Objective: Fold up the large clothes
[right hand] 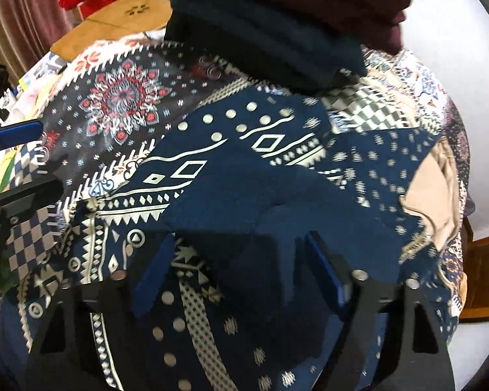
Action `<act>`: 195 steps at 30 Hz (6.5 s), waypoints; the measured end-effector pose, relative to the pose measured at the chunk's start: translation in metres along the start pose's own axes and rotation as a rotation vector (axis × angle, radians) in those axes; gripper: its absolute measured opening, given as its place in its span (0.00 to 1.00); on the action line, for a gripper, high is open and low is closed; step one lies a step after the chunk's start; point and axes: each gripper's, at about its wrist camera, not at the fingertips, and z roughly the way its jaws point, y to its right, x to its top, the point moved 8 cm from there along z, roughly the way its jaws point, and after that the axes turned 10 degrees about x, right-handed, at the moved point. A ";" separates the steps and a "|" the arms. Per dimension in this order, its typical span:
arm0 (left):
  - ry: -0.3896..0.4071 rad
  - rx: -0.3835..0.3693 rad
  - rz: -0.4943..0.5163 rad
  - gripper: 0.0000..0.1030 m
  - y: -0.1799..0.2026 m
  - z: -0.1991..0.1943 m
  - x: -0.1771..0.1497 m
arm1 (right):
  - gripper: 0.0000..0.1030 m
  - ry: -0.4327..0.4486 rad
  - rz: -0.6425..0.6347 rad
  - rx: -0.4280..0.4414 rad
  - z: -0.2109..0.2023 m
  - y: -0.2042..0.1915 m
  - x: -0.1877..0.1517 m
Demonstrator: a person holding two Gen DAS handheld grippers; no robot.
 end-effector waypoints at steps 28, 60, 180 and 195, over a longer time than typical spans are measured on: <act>-0.140 0.011 0.001 0.69 0.034 0.054 -0.011 | 0.11 0.512 0.364 -0.032 -0.171 0.101 -0.031; -0.104 0.118 -0.046 0.75 0.012 0.033 -0.008 | 0.20 0.397 0.884 -0.124 -0.160 0.194 -0.244; -0.027 -0.124 0.180 0.81 0.175 -0.009 0.032 | 0.50 0.587 1.328 0.115 -0.168 0.284 -0.289; -0.078 -0.103 0.166 0.81 0.176 0.014 0.027 | 0.32 0.609 1.426 0.233 -0.132 0.303 -0.290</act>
